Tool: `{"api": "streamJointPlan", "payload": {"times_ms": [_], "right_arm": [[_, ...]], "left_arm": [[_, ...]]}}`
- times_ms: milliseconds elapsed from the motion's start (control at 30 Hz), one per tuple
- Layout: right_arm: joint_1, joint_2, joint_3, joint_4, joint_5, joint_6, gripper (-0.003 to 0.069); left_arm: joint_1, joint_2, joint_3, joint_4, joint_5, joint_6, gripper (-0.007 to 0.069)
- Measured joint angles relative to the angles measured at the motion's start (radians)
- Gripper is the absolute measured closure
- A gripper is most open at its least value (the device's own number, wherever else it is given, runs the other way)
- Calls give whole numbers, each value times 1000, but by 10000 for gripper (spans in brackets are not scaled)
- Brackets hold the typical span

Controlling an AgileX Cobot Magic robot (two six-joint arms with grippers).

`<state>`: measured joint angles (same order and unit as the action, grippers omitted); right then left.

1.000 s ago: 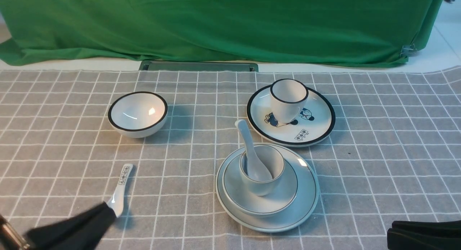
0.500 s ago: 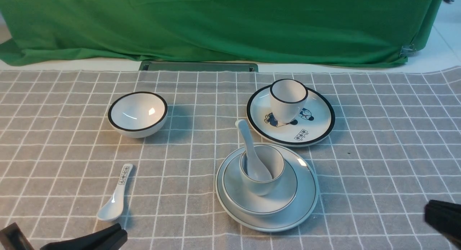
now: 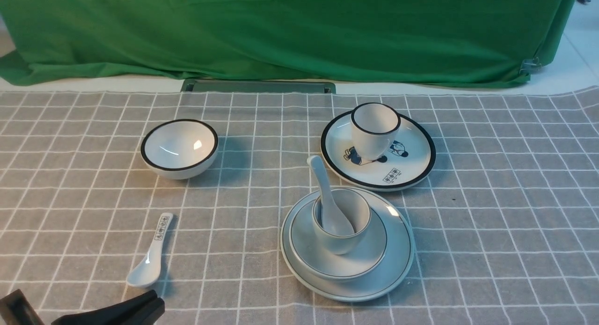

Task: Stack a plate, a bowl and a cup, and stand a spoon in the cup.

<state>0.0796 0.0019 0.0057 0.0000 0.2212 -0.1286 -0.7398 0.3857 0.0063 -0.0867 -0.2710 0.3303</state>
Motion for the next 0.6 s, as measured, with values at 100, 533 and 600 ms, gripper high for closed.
{"api": "streamJointPlan", "payload": {"times_ms": [100, 533, 600], "right_arm": [[0, 0, 0, 0, 12, 0, 642], [0, 0, 0, 0, 15, 0, 638], [0, 0, 0, 0, 15, 0, 636]], "left_arm": [[0, 0, 0, 0, 0, 0, 613], [0, 0, 0, 0, 0, 2, 612], [0, 0, 0, 0, 0, 2, 612]]}}
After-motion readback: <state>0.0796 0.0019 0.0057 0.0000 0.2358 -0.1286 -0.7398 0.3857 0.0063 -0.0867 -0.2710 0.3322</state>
